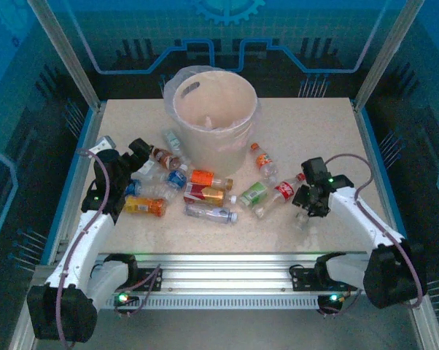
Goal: Put the plastic bottles in the bin
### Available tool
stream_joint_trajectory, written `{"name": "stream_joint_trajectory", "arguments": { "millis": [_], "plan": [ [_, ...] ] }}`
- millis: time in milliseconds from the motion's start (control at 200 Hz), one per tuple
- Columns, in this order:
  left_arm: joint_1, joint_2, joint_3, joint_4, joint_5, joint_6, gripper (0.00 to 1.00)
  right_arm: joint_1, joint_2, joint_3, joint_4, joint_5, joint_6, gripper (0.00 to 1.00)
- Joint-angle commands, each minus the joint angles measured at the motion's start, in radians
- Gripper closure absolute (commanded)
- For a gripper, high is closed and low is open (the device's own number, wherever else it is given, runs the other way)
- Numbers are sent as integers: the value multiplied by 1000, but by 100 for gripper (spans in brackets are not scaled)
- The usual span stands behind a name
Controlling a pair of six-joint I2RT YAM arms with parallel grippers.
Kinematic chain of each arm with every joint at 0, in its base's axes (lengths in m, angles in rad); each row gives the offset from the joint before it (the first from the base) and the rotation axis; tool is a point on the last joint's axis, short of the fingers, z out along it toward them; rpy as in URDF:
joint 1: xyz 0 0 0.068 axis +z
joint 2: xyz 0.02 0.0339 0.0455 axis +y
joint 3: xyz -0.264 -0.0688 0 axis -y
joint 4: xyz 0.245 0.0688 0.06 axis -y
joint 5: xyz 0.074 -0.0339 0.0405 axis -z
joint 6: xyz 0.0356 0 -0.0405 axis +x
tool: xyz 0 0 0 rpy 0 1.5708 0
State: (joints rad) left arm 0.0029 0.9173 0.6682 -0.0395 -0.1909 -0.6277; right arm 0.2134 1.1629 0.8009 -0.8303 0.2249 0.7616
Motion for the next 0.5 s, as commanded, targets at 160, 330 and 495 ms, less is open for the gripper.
{"name": "stream_joint_trajectory", "arguments": {
  "millis": [160,330,495],
  "plan": [
    [4,4,-32,39,-12,-32,1,96,8,351,-14,88,-189,70],
    [4,17,-27,43,22,-43,1,173,166,676,13,74,-348,72],
    [3,20,-19,37,53,-43,1,226,343,984,38,-15,-453,72]
  ]
}}
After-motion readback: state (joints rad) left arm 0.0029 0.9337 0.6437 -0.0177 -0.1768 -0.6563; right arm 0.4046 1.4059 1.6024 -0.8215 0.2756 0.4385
